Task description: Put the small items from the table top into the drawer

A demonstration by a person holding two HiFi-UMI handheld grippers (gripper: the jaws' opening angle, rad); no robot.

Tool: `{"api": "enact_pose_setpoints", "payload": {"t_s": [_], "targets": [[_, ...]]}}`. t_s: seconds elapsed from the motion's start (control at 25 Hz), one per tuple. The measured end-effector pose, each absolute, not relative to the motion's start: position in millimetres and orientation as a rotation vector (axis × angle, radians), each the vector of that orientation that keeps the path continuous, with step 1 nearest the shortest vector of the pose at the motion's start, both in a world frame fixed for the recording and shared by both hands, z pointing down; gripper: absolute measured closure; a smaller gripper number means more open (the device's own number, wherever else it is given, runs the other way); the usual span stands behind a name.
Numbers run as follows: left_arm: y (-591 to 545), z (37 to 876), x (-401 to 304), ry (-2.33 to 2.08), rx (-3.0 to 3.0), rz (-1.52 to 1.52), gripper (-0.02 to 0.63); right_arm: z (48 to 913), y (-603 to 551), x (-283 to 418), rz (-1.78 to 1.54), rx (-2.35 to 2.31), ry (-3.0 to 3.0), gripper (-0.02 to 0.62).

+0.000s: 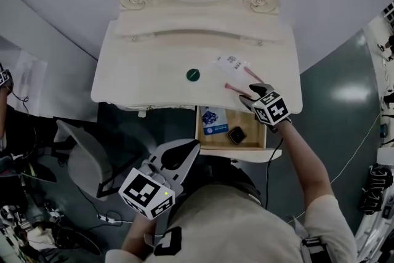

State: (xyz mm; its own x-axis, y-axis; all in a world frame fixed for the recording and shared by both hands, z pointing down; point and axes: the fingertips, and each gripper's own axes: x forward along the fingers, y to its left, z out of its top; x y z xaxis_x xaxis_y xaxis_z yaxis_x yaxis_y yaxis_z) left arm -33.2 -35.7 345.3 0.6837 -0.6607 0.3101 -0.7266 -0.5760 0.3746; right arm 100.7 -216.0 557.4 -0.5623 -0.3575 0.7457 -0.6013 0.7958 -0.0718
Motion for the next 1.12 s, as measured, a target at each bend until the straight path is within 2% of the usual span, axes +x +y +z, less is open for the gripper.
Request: {"api": "enact_pose_setpoints", "payload": {"t_s": [0.48,0.8,1.0,1.12], "targets": [[-53.4,350.8,-36.8,-1.117,2.376,0.214,0.549,612.9,-231.6,102.3,0.438,0.624,-2.105,0.373],[-52.0,353.0,-42.2,-1.126,2.368,0.212,0.549,618.6,-231.9,102.1,0.427,0.635,-2.101,0.391],[-45.3,348.5,-43.6,-1.114,2.379,0.189,0.549,618.1,-226.0,98.3,0.42,0.642,-2.08,0.446],[-40.7,349.7,-43.8,-1.117,2.384,0.189,0.549,619.3,-223.5,96.4,0.422,0.636,-2.063,0.512]]}}
